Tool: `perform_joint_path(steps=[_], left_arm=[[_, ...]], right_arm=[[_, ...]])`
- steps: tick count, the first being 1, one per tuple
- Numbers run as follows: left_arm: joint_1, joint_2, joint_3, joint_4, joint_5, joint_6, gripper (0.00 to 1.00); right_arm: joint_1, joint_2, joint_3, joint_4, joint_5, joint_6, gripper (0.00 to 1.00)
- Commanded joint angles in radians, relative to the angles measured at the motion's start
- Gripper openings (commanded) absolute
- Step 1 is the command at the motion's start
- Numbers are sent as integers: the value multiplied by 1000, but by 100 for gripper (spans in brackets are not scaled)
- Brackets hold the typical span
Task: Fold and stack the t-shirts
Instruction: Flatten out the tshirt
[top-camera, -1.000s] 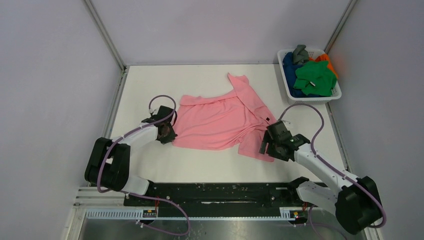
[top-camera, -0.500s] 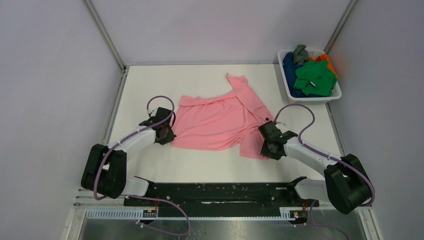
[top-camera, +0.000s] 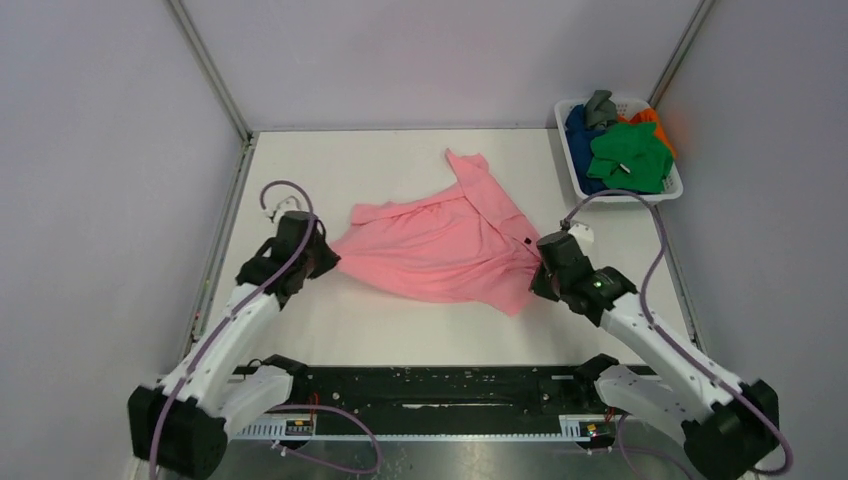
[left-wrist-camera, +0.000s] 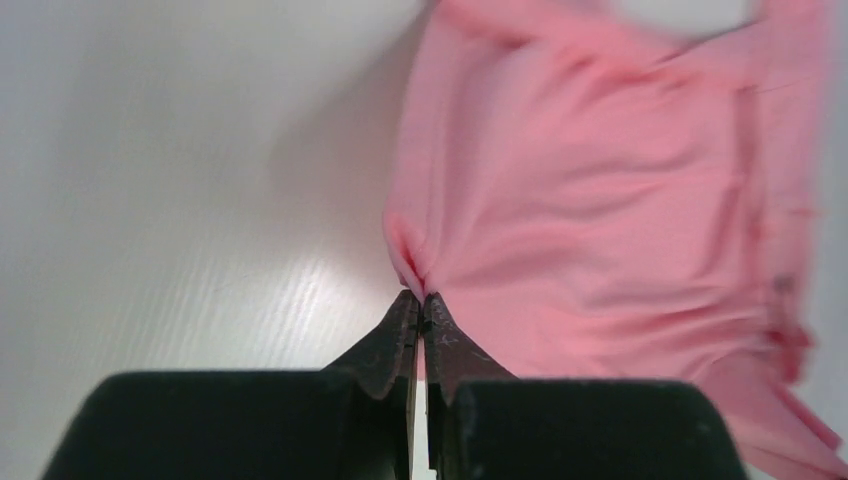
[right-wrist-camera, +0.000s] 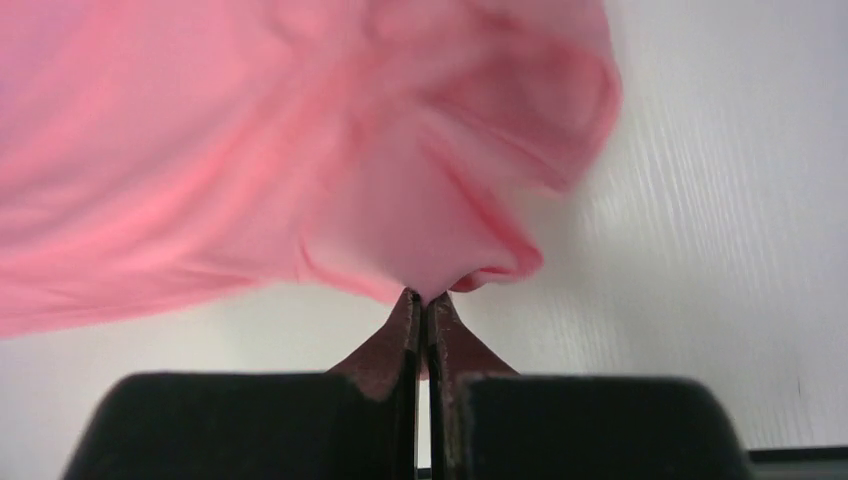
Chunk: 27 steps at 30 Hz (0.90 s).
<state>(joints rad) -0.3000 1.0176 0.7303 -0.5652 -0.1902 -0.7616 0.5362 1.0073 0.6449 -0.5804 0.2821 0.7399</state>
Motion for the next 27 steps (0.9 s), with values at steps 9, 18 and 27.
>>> perform_joint_path(steps=[9, 18, 27], left_arm=[[-11, -268, 542, -104, 115, -1, 0], [-11, -307, 897, -157, 237, 47, 0], [-10, -358, 1072, -173, 359, 56, 0]], right_arm=[[8, -318, 605, -149, 169, -165, 0], [8, -252, 1128, -222, -5, -302, 0], [7, -140, 1605, -347, -222, -376, 0]])
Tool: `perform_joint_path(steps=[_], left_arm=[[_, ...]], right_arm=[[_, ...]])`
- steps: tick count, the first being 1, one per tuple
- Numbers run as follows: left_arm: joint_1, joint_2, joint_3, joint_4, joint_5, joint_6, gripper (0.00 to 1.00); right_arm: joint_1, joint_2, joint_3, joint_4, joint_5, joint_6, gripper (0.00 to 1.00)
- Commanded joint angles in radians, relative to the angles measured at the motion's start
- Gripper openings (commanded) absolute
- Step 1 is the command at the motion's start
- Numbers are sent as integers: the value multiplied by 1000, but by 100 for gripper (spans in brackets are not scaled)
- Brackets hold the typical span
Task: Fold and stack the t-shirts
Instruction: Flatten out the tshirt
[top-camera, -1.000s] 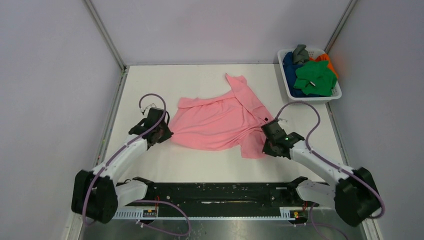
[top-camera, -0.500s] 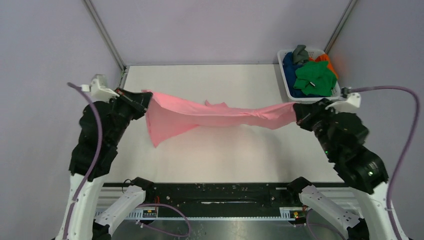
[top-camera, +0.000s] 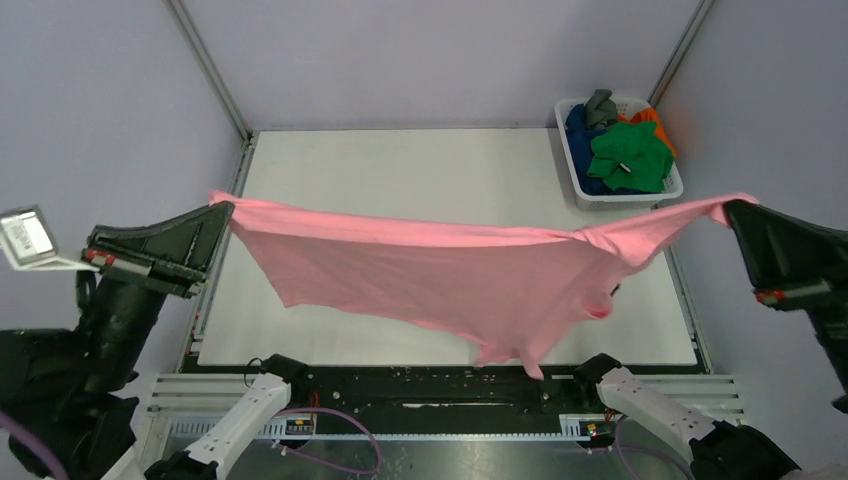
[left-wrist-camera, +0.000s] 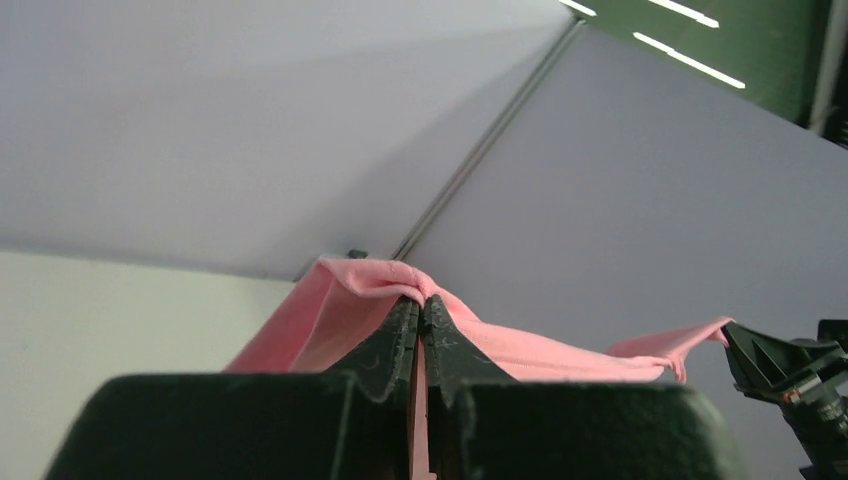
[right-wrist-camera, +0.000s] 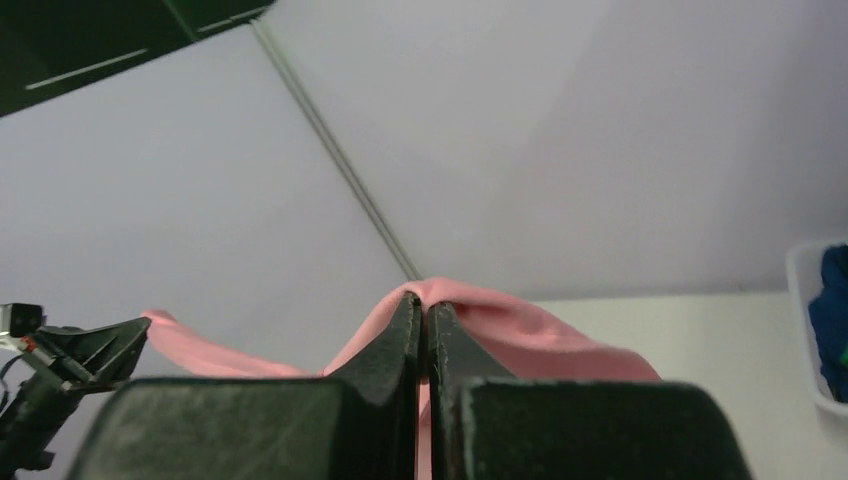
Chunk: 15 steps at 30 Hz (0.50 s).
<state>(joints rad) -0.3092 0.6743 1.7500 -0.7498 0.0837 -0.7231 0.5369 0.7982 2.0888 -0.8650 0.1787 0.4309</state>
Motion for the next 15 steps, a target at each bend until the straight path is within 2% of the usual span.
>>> perform_joint_path(steps=[1, 3, 6, 10, 15], left_arm=[[-1, -15, 66, 12, 98, 17, 0], [0, -10, 81, 12, 111, 17, 0], [1, 6, 80, 12, 92, 19, 0], [1, 48, 24, 15, 32, 27, 0], [1, 135, -118, 36, -179, 33, 0]], right_arm=[[7, 84, 206, -77, -133, -75, 0], [7, 107, 267, -87, -148, -87, 0], [7, 120, 266, -68, -115, -107, 0], [7, 131, 143, -21, 32, -152, 0], [7, 203, -43, 71, 254, -234, 0]])
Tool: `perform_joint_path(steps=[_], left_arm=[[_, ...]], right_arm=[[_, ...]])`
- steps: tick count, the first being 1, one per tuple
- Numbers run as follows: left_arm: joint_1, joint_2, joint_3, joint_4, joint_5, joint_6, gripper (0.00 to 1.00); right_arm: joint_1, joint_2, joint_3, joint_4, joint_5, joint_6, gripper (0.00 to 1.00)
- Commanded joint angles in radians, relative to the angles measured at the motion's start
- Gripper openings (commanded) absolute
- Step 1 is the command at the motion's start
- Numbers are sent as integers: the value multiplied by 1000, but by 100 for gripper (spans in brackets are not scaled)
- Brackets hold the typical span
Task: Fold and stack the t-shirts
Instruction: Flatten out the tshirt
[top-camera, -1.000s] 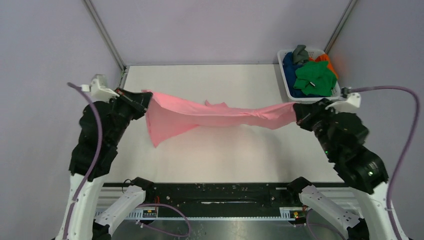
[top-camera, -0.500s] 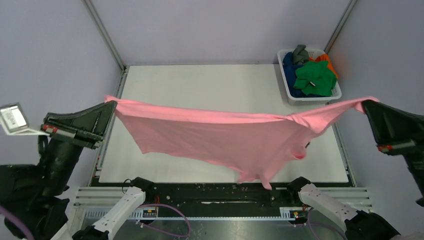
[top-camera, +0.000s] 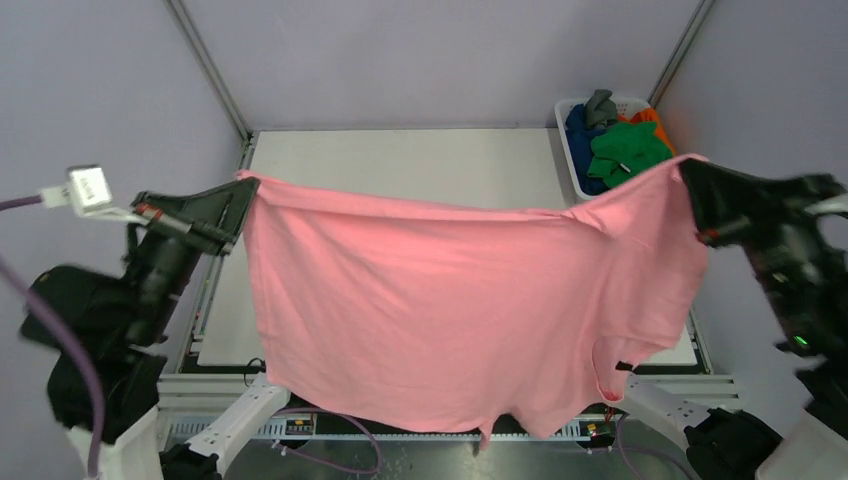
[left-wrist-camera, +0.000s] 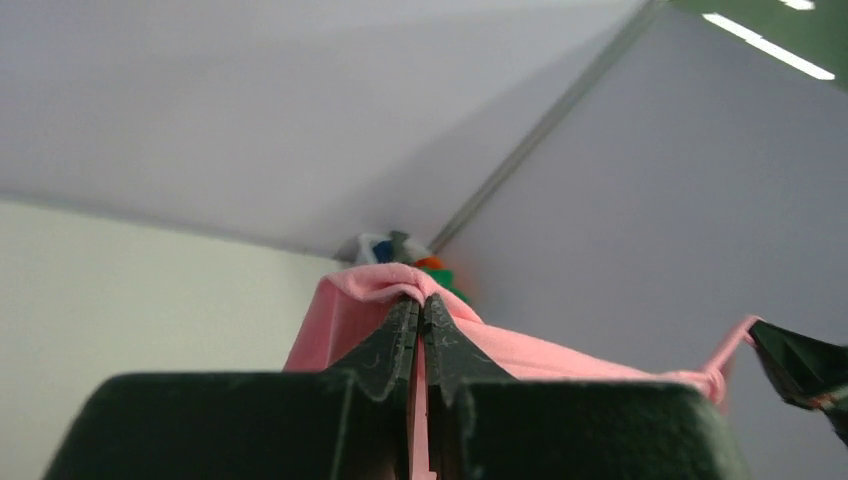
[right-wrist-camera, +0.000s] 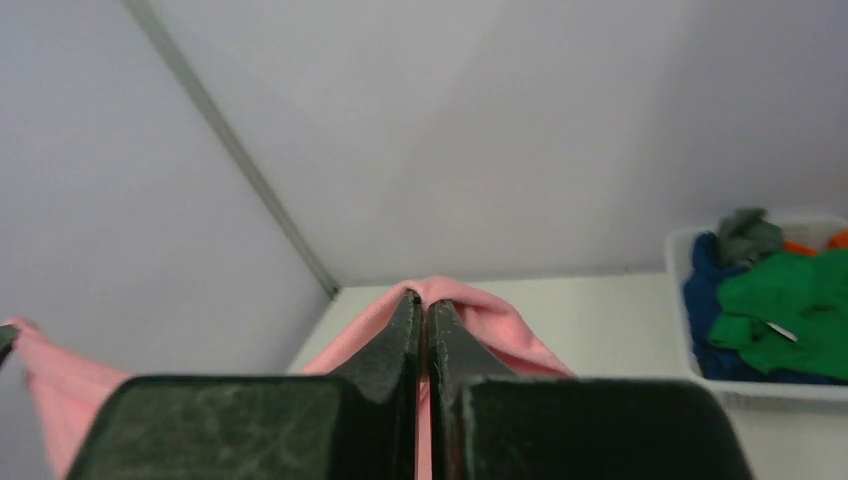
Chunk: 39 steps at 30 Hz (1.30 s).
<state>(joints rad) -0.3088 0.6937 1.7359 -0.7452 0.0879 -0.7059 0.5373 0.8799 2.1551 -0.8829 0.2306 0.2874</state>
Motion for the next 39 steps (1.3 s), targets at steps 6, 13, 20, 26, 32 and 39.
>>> perform_joint_path(steps=[6, 13, 20, 26, 32, 39], left_arm=[[30, 296, -321, 90, -406, -17, 0], [150, 604, -514, 331, -324, -38, 0], [253, 1047, -369, 443, -164, -43, 0], [307, 1395, -54, 458, -34, -67, 1], [357, 1733, 439, 426, -9, -145, 33], [371, 1760, 532, 506, 69, -177, 99]], right_arm=[[-1, 247, -432, 326, 463, -121, 0], [-125, 464, -713, 532, 315, 38, 0], [-178, 770, -705, 666, 189, 123, 0], [-216, 1054, -477, 668, 127, 142, 0], [-286, 1475, 60, 564, 93, 260, 5], [-335, 1687, 467, 364, -116, 287, 99]])
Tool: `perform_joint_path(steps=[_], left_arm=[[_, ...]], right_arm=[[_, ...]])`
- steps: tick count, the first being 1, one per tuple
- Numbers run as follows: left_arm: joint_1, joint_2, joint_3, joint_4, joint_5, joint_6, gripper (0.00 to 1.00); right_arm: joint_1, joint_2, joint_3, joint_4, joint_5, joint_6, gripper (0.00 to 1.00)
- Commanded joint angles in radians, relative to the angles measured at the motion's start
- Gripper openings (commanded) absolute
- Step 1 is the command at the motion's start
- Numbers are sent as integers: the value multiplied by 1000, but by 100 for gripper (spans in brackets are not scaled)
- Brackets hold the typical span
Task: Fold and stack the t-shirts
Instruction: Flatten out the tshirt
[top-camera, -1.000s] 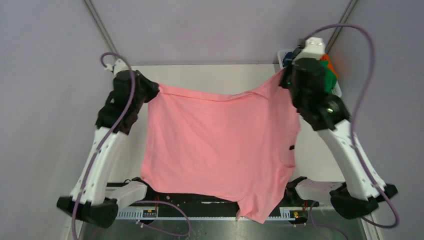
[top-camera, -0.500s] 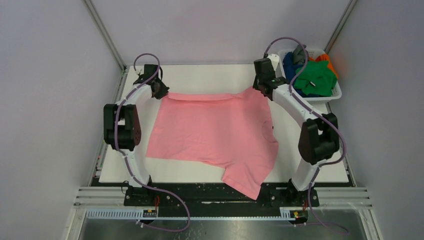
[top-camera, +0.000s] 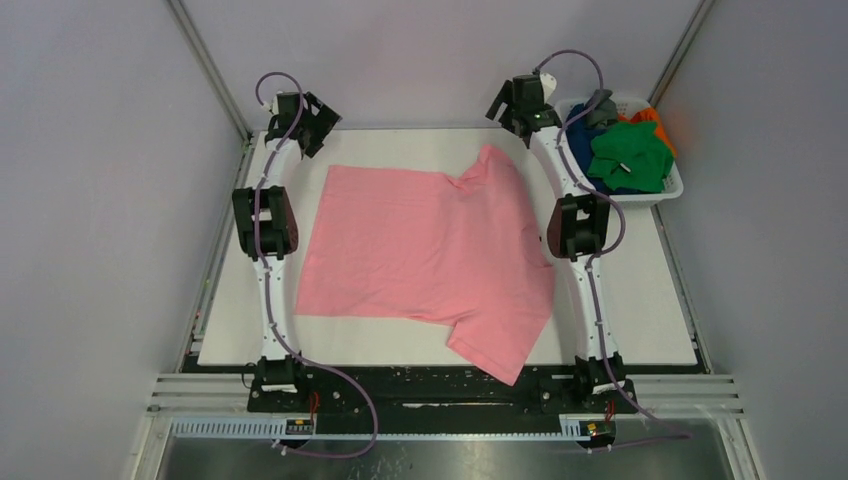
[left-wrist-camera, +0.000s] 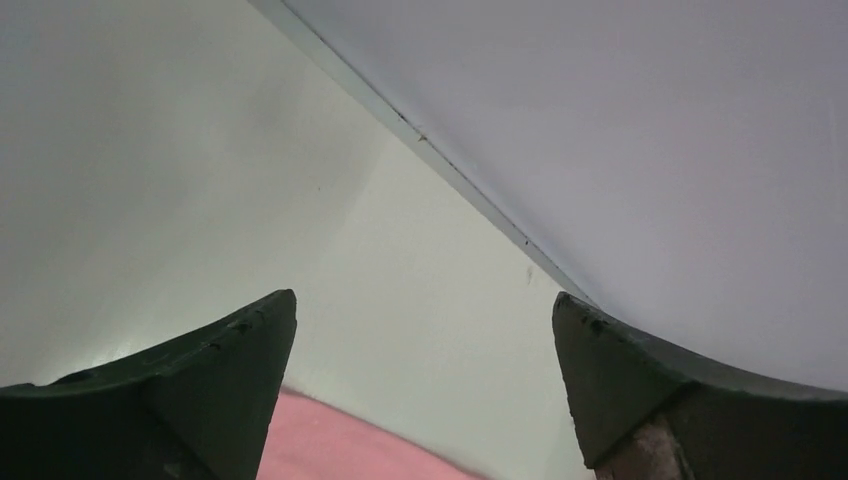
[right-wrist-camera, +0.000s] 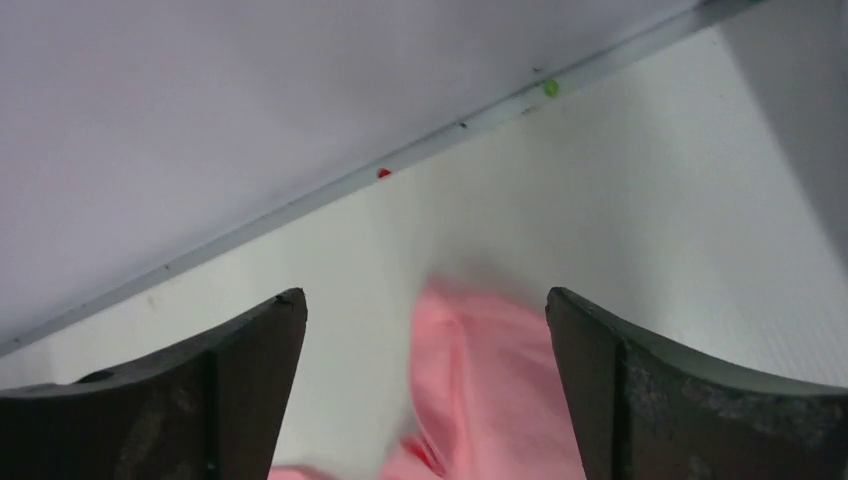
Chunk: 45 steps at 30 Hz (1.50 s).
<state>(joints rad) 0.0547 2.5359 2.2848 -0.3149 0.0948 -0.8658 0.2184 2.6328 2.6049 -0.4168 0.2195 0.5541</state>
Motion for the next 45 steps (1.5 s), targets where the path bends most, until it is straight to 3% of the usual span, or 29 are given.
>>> perform_joint_path(steps=[1, 4, 10, 15, 22, 32, 39, 45], left_arm=[[5, -133, -79, 94, 64, -6, 99], [-10, -313, -279, 120, 59, 33, 99], [-50, -619, -718, 123, 54, 62, 99], [-100, -826, -1036, 130, 94, 77, 99], [-126, -1029, -1344, 140, 112, 128, 99], [-76, -1006, -1474, 86, 68, 148, 99], [58, -1026, -1525, 42, 50, 175, 99], [125, -1045, -1548, 26, 42, 187, 99]], right_arm=[[-16, -134, -90, -56, -118, 11, 99], [-14, -353, -442, 82, -150, -8, 99], [7, -613, -891, 134, -272, -24, 100], [46, -830, -1273, 180, -263, 2, 99], [73, -1098, -1627, 166, -230, 27, 100], [46, -1173, -1703, 27, -46, -7, 99], [-37, -1168, -1676, 18, -69, -15, 99], [-72, -1055, -1602, 17, -126, 8, 99]])
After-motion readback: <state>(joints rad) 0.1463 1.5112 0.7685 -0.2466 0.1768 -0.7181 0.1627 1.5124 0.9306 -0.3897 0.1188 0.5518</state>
